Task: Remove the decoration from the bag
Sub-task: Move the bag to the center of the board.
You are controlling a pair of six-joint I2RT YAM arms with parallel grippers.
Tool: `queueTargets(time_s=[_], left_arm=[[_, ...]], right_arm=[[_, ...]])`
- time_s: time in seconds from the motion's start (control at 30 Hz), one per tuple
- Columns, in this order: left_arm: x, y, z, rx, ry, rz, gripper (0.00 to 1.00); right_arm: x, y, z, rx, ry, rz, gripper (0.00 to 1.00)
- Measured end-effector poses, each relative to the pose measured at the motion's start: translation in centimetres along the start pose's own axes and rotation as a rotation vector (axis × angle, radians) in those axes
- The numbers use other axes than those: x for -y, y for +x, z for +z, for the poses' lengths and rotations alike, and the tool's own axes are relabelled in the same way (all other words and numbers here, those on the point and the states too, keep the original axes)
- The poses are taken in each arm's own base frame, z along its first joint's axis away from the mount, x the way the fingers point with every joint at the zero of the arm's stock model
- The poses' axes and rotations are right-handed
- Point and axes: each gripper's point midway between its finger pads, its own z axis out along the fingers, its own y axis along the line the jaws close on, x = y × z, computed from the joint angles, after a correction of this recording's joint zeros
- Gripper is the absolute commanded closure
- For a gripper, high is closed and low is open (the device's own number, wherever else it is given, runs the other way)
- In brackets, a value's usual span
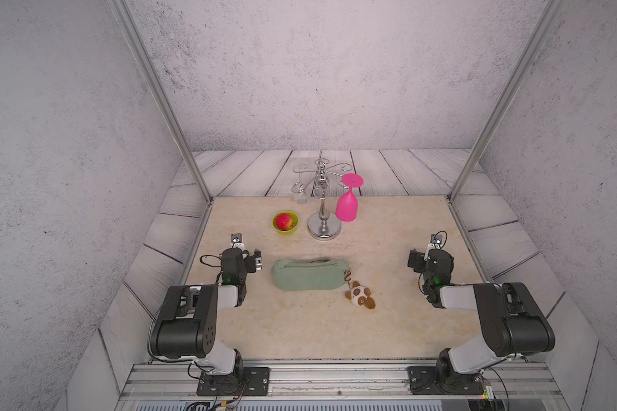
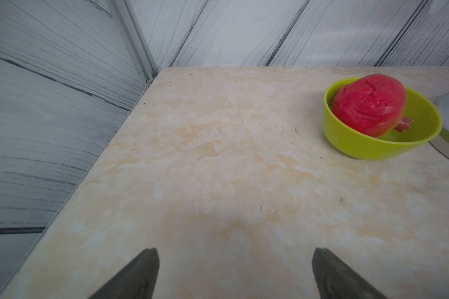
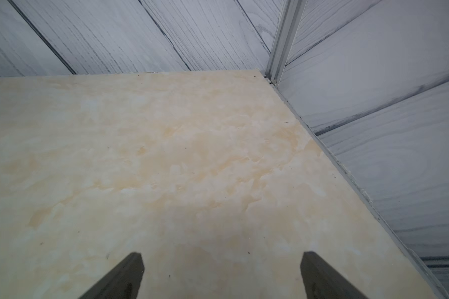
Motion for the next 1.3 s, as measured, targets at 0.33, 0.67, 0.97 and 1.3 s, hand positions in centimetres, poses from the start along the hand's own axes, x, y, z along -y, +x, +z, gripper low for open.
queueTargets(time_s=[0.33, 0.67, 0.97, 1.3], left_arm=[[0.0, 0.1, 0.0, -0.003, 0.0, 0.0, 0.02], [0.0, 0.1, 0.0, -0.002, 0.0, 0.0, 0.01], [-1.4, -8.0, -1.7, 0.007, -0.073, -0.078, 0.02], [0.6, -14.3, -10.0, -0.057, 0.014, -0.403, 0.01]], right_arm=[[0.0, 0.0, 0.0, 0.0, 0.0, 0.0, 0.01], [0.0, -0.1, 0.0, 0.002, 0.0, -0.001, 0.01], [-0.3, -7.9, -2.1, 0.016, -0.035, 0.092, 0.01], [-6.6, -7.3, -5.0, -0.244, -0.403, 0.262, 0.07]])
